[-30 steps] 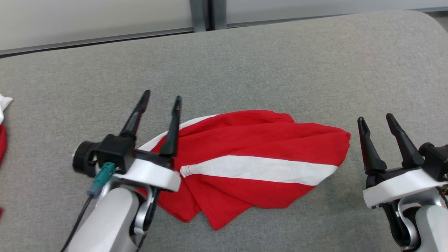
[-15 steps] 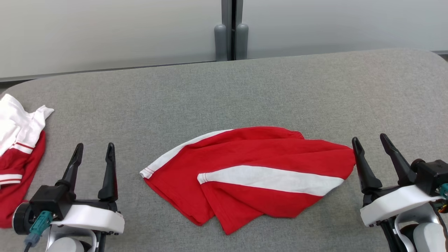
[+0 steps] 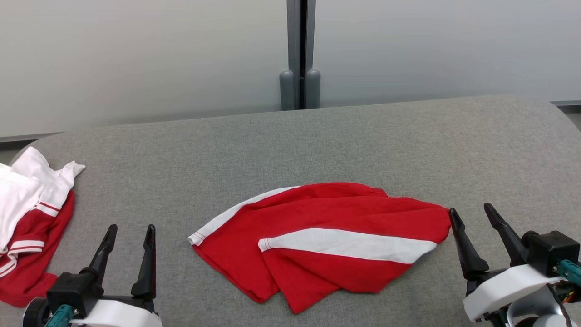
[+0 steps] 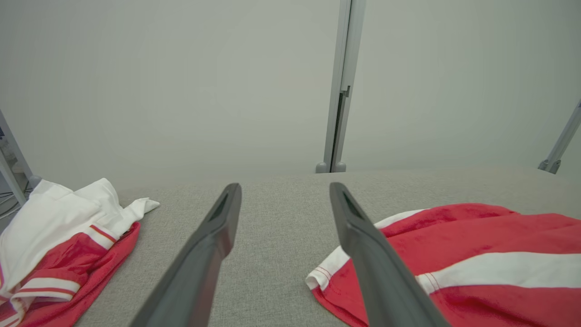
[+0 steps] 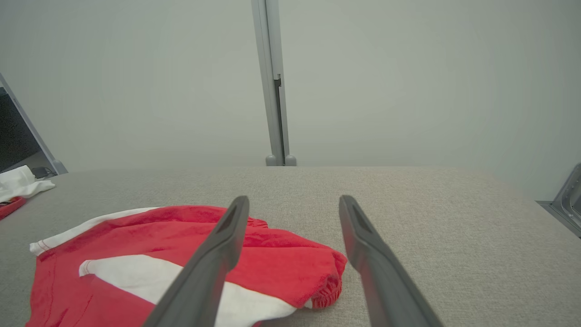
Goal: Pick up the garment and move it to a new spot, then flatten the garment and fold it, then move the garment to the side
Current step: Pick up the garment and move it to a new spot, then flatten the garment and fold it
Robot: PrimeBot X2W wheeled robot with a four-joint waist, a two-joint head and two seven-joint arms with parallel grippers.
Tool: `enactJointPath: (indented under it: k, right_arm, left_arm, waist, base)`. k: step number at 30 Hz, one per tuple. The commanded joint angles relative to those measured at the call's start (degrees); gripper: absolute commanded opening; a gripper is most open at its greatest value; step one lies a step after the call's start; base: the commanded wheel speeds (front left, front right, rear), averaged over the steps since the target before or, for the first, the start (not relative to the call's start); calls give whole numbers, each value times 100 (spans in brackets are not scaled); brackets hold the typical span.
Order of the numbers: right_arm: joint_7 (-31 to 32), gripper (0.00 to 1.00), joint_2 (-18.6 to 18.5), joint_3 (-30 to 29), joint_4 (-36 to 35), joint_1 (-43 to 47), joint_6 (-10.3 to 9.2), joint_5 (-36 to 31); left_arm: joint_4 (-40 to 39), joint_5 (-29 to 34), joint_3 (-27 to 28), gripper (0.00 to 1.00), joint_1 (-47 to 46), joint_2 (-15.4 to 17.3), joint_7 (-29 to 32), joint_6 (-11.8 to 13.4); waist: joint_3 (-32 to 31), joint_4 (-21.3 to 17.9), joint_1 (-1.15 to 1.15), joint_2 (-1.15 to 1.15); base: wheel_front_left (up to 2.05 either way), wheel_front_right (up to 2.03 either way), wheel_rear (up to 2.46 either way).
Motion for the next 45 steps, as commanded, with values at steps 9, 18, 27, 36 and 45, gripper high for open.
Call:
enactJointPath:
  k: [9, 18, 27, 36, 45]
  right_arm:
    - [129, 100, 28, -37, -150, 190, 0, -67]
    - [162, 100, 47, -61, -210, 198, 0, -62]
    - [172, 100, 77, -79, -187, 184, 0, -53]
    - [188, 100, 67, -14, -224, 59, 0, -12]
    - [93, 100, 24, 192, -140, -214, 0, 123]
  left_arm:
    - [-188, 61, -68, 100, 207, 60, 191, 164]
    - [-356, 70, -102, 100, 254, 65, 289, 297]
    - [-435, 89, -187, 100, 188, 39, 381, 354]
    - [-315, 170, -937, 100, -436, -293, 909, -42]
    - [1139, 23, -1738, 100, -1474, -957, 1372, -815]
  waist:
    - [-135, 13, 0, 0]
    - [-131, 26, 0, 0]
    - [-132, 63, 0, 0]
    - [78, 34, 0, 0]
    - [594, -336, 0, 0]
  base:
    - [0, 0, 0]
    - [0, 0, 0]
    - [0, 0, 0]
    - [0, 0, 0]
    - [0, 0, 0]
